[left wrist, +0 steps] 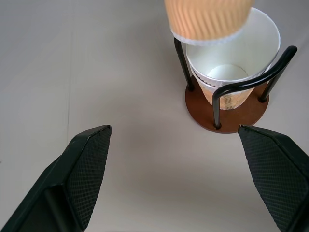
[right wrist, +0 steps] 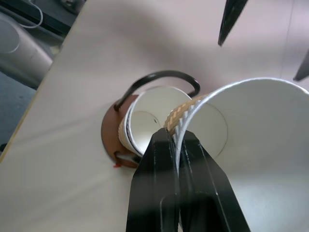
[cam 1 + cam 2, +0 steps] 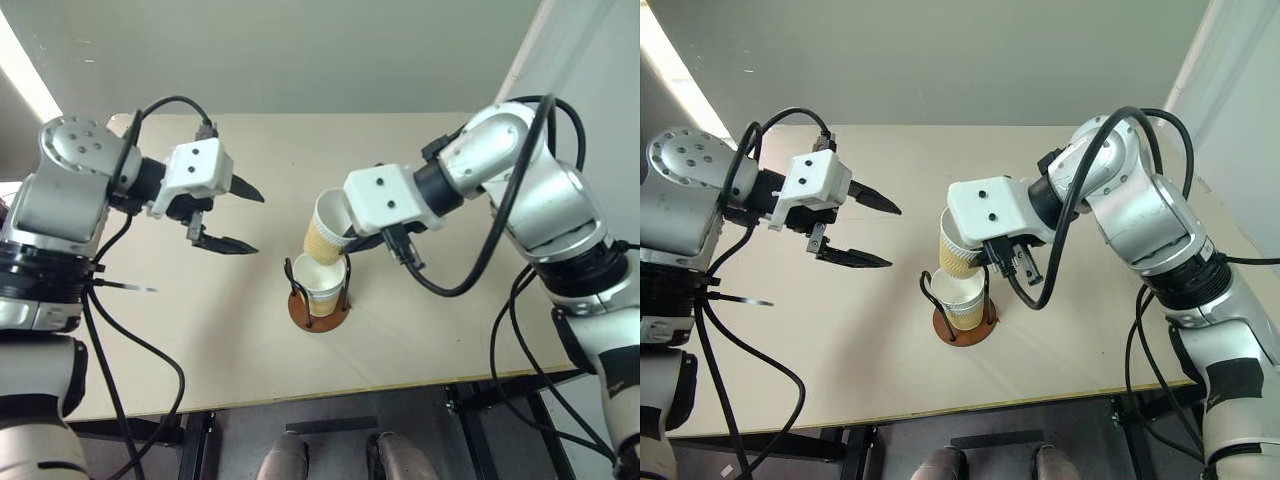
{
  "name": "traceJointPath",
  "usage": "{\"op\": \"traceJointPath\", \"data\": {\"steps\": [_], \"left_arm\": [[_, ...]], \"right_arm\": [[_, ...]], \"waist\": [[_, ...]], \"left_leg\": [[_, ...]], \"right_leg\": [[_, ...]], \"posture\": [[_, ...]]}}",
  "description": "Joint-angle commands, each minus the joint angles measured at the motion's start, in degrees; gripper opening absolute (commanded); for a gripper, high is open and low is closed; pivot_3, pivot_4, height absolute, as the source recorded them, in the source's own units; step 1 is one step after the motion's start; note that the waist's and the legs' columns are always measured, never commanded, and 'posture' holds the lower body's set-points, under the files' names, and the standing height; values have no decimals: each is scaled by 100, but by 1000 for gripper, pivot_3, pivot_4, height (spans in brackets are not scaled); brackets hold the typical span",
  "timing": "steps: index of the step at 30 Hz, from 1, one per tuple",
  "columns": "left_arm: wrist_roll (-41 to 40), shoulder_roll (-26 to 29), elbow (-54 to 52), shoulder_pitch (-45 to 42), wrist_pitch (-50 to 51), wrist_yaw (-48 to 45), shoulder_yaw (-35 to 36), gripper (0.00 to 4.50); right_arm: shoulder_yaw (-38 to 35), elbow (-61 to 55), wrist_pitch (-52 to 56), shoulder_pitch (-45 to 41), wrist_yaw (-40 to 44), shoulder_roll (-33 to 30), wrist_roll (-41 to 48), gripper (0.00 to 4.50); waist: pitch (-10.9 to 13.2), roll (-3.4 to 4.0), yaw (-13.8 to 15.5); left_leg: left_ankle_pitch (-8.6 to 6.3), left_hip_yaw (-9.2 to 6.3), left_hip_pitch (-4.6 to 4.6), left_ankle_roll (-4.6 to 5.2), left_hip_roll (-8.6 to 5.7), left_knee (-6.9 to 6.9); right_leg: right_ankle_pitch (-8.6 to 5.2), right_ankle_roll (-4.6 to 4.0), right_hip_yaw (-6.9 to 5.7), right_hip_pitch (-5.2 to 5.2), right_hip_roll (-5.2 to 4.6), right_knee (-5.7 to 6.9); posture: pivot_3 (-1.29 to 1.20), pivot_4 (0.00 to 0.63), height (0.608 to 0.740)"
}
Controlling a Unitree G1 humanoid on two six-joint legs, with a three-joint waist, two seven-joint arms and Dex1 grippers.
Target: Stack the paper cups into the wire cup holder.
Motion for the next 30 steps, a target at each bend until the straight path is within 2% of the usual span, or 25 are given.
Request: {"op": "traceJointPath", "data": {"steps": [1, 17, 20, 30], "left_arm": [[46, -8, 24, -233, -135, -209, 47, 4500], [-16, 48, -92, -195, -61, -209, 57, 4500], [-6, 40, -125, -166, -42, -203, 85, 4500], [-23, 65, -250, -49, 48, -132, 136, 4500]], "right_arm": [[11, -138, 8, 20, -69, 21, -10, 53], [225, -123, -104, 327, -102, 68, -151, 53], [105, -165, 117, 263, -94, 209, 52, 618], [-546, 318, 756, -84, -698, 710, 497, 4074]], "waist": [[0, 0, 1], [0, 0, -1], [0, 0, -5], [0, 0, -3]], "left_leg": [[0, 0, 0, 0, 0, 0], [0, 0, 0, -1, 0, 1], [1, 0, 1, -1, 0, 0], [1, 0, 0, -2, 0, -1]], "right_leg": [[0, 0, 0, 0, 0, 0], [1, 0, 0, 0, 0, 1], [1, 0, 0, -1, 1, 2], [-3, -7, 0, -6, 1, 4]], "posture": [[0, 150, 740], [0, 150, 740], [0, 150, 740], [0, 150, 740]]}}
